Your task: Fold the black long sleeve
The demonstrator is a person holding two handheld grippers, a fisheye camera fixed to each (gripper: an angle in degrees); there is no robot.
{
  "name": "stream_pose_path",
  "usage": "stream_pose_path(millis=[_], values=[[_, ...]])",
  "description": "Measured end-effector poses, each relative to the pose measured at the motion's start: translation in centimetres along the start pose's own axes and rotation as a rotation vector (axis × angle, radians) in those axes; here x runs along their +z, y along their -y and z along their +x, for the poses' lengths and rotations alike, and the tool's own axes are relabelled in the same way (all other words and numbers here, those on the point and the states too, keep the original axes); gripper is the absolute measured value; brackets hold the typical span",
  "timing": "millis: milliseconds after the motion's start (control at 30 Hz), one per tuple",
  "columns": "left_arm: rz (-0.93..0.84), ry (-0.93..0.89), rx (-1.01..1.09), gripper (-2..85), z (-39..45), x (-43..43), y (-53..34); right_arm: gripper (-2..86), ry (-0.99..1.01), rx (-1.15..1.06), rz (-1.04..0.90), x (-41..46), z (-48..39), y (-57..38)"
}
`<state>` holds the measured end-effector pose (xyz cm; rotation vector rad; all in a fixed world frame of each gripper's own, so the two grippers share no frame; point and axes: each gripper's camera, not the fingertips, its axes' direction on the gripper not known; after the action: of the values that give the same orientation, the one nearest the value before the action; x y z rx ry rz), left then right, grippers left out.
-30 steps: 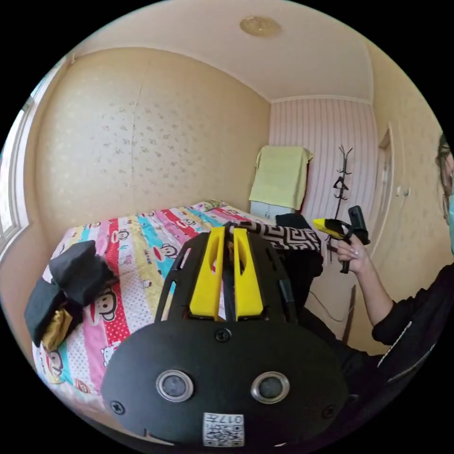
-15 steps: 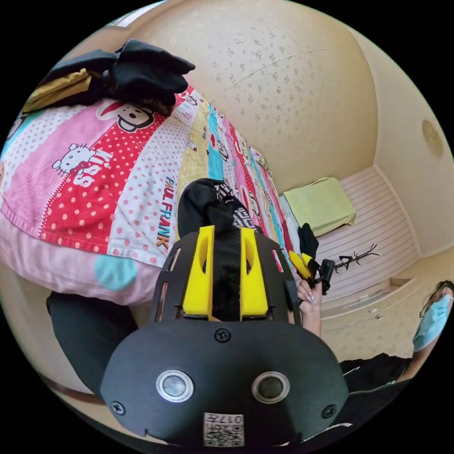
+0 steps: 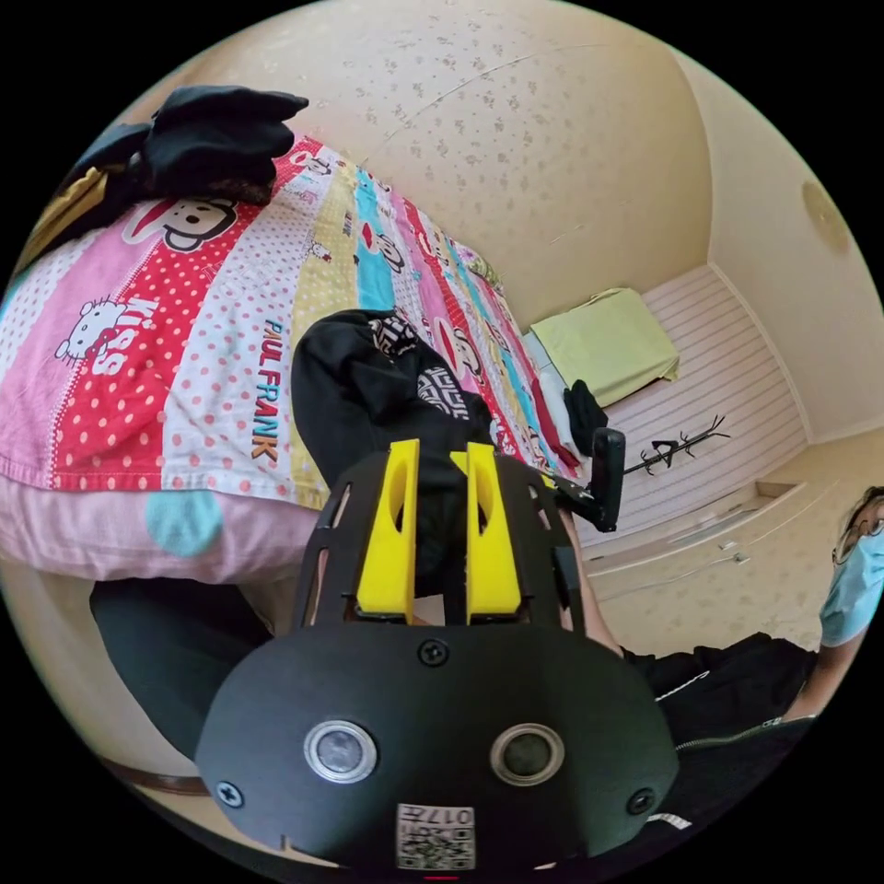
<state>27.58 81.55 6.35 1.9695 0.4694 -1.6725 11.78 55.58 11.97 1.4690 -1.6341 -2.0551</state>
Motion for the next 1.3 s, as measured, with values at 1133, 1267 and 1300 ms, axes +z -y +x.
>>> stream_pose_path(millis=[1133,1267,1300], values=[[0.367,-0.045,-0.479,5.1,-9.3,-13.2,0.3,0.6,0.788,-0.186,0.152,-9.7,11.7,-9.6],[0.47,0.033,-0.481,6.6,-9.0,-13.7,-2.3,0.5,0.805,-0.145,0.163,-9.8,13.5,-9.1],[0.486,0.088,-0.402,6.8,-7.8,-13.8,-2.1,0.5,0.803,-0.142,0.159,-9.8,13.7,-9.0]])
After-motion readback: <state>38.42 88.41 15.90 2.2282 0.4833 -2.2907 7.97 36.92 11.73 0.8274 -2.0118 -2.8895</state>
